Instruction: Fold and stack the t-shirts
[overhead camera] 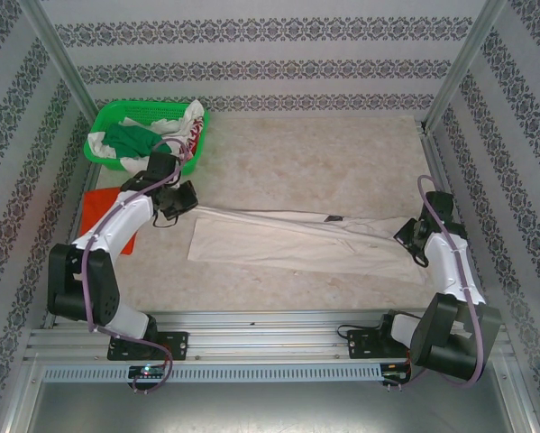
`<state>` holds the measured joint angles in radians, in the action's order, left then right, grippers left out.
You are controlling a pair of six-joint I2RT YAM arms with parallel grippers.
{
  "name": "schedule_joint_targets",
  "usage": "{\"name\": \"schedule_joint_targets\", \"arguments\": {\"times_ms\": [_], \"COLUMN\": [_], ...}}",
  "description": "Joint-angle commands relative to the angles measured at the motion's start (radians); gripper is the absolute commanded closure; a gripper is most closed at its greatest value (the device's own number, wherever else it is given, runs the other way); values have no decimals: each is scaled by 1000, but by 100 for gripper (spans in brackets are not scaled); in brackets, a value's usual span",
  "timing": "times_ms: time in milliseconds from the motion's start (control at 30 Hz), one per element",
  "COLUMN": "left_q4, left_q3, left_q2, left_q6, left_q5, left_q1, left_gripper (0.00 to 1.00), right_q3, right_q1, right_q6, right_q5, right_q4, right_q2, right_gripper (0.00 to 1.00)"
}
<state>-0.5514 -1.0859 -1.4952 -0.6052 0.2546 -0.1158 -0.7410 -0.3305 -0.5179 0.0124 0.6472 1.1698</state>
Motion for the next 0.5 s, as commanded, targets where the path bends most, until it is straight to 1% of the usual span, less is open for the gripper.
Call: {"name": "schedule_joint_targets", "arguments": {"times_ms": [0,167,467], "left_q4": [-50,-27,18], "left_q3": [65,134,202], "left_q2": [29,20,-41], "left_q6": [7,1,8], "left_q5": [-4,1,-23], "left_q1": [15,15,15], "left_gripper": [100,100,100], "right_q3": [-20,-13,13], "right_q1": [-15,-16,-16], "right_q6": [5,-3,-8], "right_q5": [45,14,13], "right_q4": [13,8,-4], "right_q2": [4,25,33], "right_gripper": [100,100,100]}}
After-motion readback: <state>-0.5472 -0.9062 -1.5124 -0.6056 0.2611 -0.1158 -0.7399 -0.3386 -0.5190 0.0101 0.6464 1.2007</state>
